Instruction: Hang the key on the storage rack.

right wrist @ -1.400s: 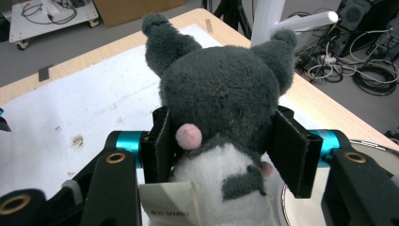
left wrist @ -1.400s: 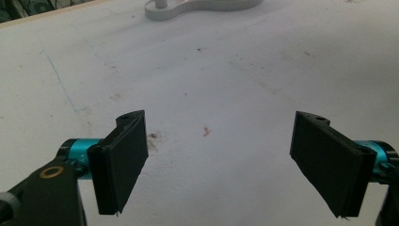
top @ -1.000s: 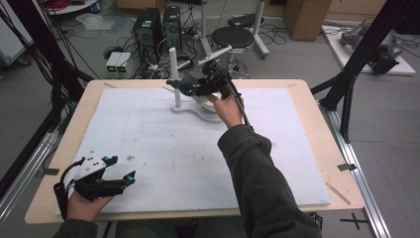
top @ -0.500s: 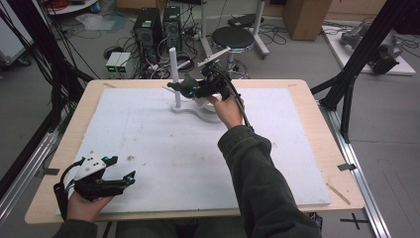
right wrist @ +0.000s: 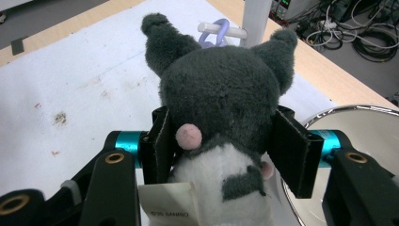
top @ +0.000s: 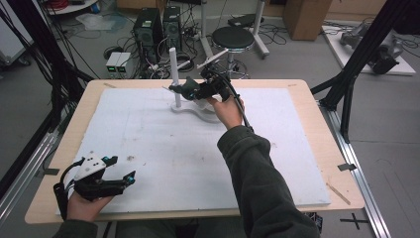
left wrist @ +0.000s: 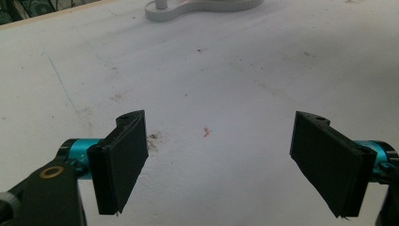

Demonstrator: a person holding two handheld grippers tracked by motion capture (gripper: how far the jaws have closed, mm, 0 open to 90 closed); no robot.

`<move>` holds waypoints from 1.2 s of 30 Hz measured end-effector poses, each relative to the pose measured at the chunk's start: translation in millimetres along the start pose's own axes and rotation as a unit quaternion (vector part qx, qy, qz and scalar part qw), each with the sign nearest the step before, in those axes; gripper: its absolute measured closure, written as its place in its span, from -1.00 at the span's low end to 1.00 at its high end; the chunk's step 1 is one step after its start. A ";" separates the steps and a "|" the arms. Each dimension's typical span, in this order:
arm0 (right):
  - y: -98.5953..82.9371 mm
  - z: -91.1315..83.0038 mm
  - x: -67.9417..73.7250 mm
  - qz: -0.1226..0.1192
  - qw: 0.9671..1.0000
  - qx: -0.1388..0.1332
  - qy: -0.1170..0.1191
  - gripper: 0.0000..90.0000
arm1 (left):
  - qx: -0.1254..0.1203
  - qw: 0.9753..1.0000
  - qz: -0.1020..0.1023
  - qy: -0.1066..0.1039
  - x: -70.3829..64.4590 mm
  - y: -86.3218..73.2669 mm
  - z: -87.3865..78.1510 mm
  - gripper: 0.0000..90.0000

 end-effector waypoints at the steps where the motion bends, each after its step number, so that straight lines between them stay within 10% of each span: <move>1: -0.2 1.5 -1.2 -0.001 1.000 0.000 -0.002 -0.01 | 0.001 1.000 0.002 0.000 0.3 0.0 0.1 -0.56; 19: -8.0 18.7 -0.2 0.001 0.999 0.037 -0.009 -0.18 | 0.000 1.000 0.002 -0.001 0.7 0.4 0.1 -0.56; 36: -5.0 4.4 0.2 0.014 1.000 0.010 0.003 -0.41 | 0.000 1.000 -0.001 0.000 1.8 1.2 1.7 -0.56</move>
Point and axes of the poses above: each handheld gripper's, and its own axes: z roughly forward along the jaws, y roughly out of its top, x roughly to its left, the point moved 8 cm from there along z, roughly forward along the jaws, and after that the axes turned 8 degrees about -y, right-handed, at the moved point
